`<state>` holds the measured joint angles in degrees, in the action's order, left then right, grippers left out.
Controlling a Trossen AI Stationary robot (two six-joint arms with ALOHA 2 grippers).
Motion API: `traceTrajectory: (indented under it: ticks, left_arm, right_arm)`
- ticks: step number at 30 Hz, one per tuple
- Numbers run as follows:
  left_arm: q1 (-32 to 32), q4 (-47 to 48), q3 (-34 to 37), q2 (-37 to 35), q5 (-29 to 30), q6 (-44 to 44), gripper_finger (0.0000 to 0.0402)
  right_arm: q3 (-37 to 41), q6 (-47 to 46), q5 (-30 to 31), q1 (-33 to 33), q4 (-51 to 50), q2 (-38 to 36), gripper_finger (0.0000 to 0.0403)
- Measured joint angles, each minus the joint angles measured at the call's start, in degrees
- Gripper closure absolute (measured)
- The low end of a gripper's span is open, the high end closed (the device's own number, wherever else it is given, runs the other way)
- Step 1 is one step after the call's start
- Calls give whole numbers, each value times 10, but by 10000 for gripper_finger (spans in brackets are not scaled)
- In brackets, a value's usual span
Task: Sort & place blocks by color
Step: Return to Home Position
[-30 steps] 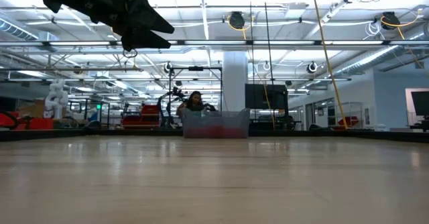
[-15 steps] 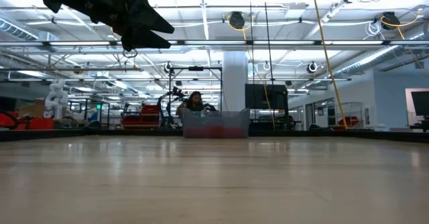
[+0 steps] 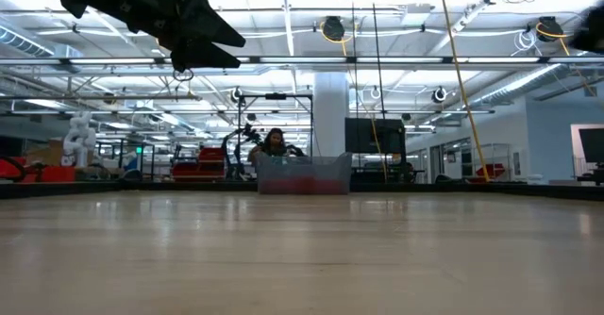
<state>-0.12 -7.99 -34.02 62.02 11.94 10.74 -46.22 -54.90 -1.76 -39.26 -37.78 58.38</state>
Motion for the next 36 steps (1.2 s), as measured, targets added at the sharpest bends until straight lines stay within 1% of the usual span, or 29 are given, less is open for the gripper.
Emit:
traceTrajectory:
  ticks: [3,5,8,11,15,19,23,26,29,31,34,36]
  left_arm:
    - [0,0,0,0,0,0,117]
    - [0,0,0,0,0,0,117]
    - [0,0,0,0,0,0,117]
    - [0,0,0,0,0,0,117]
    - [0,0,0,0,0,0,117]
    - [0,0,0,0,0,0,117]
    - [0,0,0,0,0,0,117]
    - [0,0,0,0,0,-1,117]
    - [3,-9,0,0,6,-33,117]
    - [5,-23,0,0,8,-46,117]
    - [5,-73,-1,0,9,-44,117]
    - [3,-97,-1,0,9,-25,117]
  right_arm:
    - [0,110,52,42,9,-14,156]
    - [0,189,82,76,34,-16,156]
    - [0,298,124,133,111,-9,156]
    - [0,367,140,192,199,-2,156]
    - [0,405,141,249,263,-3,156]
    - [0,463,137,273,291,-10,156]
    - [0,494,134,274,289,-12,156]
    - [0,496,130,272,288,-15,156]
    - [0,486,130,272,288,-27,156]
    - [0,484,130,272,295,-44,156]
    - [0,505,139,273,309,-79,156]
    - [0,522,152,276,319,-105,156]
